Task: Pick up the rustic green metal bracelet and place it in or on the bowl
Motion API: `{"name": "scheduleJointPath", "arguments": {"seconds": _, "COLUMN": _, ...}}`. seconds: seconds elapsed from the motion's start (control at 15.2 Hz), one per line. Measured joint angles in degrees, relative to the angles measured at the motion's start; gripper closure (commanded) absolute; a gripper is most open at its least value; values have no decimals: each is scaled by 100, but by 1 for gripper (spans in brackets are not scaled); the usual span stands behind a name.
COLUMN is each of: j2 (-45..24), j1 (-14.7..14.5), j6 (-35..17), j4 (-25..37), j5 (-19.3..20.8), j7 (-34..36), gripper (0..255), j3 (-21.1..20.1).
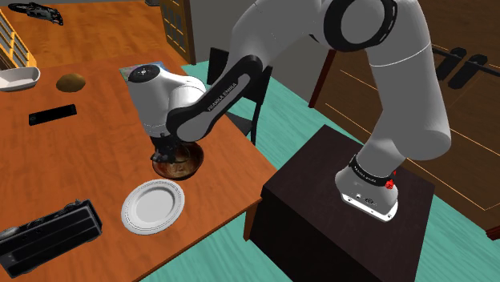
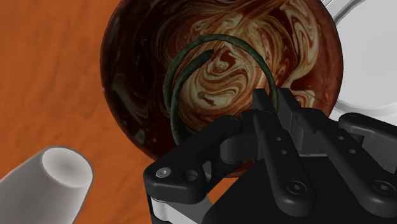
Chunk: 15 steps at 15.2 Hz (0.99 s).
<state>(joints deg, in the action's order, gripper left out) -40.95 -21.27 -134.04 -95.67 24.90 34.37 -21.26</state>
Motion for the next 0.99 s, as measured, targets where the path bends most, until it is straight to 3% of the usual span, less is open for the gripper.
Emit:
{"name": "scheduleJointPath", "arguments": {"seconds": 0.46, "j2": -70, "j1": -14, "j6": -53, "j4": 18, "j5": 28, "j7": 13, "gripper": 255, "j3": 26}}
{"name": "scheduleJointPath", "arguments": {"seconds": 0.53, "j2": -71, "j1": -14, "j6": -53, "j4": 19, "j5": 28, "j7": 13, "gripper": 0, "j3": 26}}
{"name": "scheduleJointPath", "arguments": {"seconds": 0.99, "j2": -22, "j1": 3, "j6": -1, "j4": 23, "j5": 3, "j7": -11, "gripper": 0, "j3": 5}}
